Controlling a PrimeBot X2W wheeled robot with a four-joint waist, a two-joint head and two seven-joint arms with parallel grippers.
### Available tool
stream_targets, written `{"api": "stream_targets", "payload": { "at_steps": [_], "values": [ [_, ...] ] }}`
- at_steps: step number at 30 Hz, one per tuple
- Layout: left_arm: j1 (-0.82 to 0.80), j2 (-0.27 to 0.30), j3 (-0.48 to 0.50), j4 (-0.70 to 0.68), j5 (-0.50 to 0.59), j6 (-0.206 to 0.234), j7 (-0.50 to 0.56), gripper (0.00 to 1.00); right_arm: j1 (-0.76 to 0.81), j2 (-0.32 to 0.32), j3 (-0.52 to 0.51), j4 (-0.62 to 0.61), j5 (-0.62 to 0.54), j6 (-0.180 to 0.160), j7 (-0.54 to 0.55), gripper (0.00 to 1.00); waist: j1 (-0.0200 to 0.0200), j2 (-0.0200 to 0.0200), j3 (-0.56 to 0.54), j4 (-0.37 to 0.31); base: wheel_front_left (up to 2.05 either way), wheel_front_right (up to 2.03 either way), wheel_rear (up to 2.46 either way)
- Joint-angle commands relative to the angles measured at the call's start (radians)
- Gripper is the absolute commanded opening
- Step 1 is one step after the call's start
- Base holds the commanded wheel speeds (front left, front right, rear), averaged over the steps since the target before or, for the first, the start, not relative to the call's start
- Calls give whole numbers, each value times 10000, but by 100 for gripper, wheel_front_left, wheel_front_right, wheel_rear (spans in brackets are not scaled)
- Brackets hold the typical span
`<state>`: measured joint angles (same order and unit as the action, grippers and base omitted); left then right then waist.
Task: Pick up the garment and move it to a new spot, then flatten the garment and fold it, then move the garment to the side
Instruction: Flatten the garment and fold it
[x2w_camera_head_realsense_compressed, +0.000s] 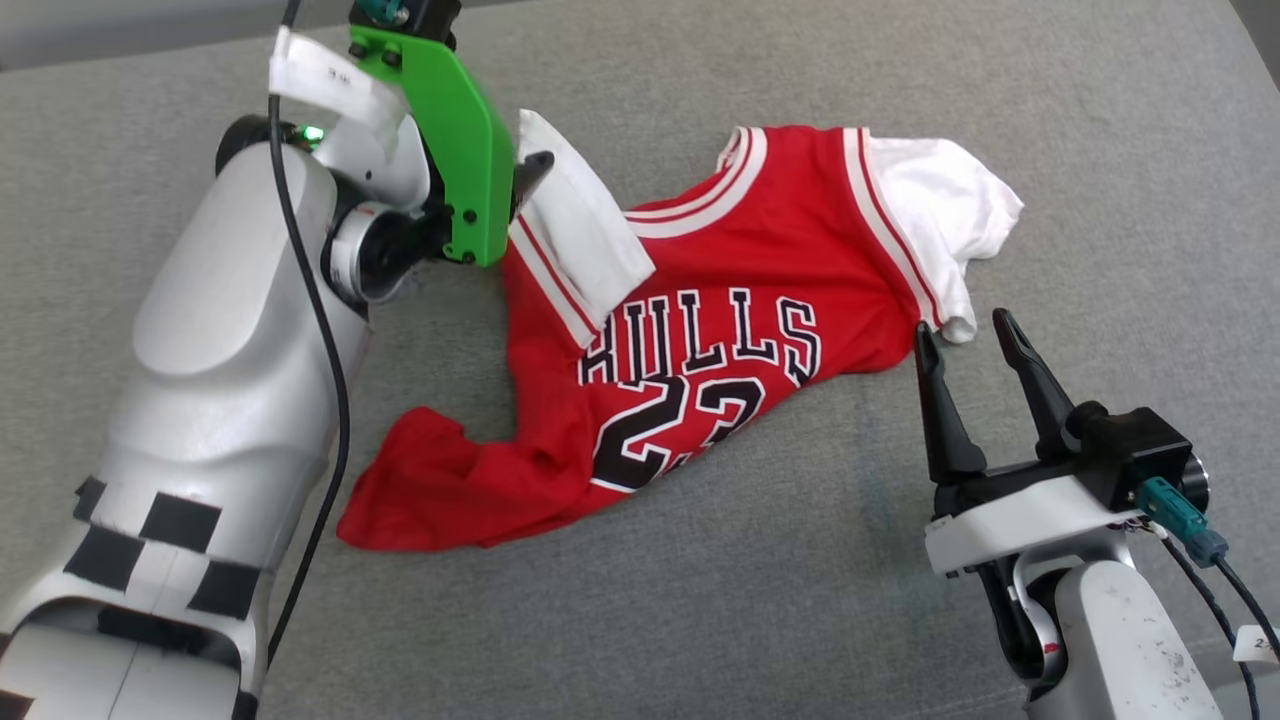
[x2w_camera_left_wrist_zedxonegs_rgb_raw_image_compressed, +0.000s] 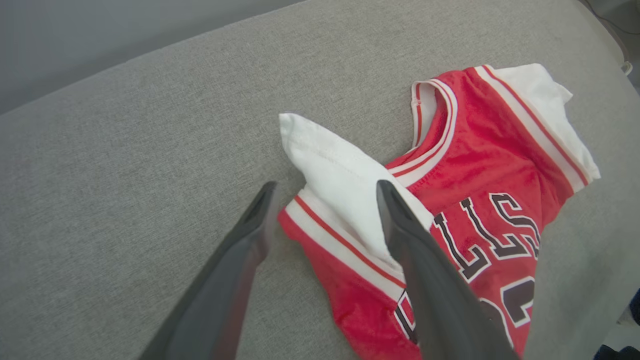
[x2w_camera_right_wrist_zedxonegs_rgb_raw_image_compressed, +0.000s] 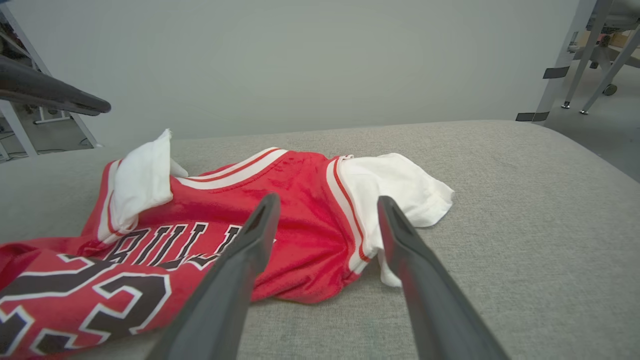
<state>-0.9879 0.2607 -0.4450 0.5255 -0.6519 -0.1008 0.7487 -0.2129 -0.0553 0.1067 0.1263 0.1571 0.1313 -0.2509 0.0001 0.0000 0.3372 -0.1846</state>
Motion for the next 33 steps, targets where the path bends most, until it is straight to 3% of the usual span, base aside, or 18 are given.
{"api": "stream_targets", "payload": {
  "at_steps": [1,9,23,24,25,33],
  "values": [
    [-283,-33,11,156,65,78,40,100,-196,44,87,51,70,-6,-65,100,-1,0,456,-430,0,0,0],
    [-992,-93,-106,1249,320,343,56,100,-480,49,444,198,427,-6,-103,100,-1,0,815,-685,0,0,0],
    [-1400,-190,-428,2125,505,259,-208,100,-752,50,728,183,698,-6,-107,100,-1,0,1246,-780,0,0,0],
    [-1420,-195,-444,2160,499,240,-217,64,-769,50,737,183,704,-6,-107,100,-1,0,1262,-779,0,0,0],
    [-1439,-210,-445,2185,462,201,-254,0,-788,50,742,187,709,-6,-107,100,-1,0,1274,-773,0,0,0],
    [-1340,-208,-289,2158,39,-68,-898,0,-695,50,544,422,510,-6,-108,100,-1,0,860,-420,0,0,0]
  ]
}}
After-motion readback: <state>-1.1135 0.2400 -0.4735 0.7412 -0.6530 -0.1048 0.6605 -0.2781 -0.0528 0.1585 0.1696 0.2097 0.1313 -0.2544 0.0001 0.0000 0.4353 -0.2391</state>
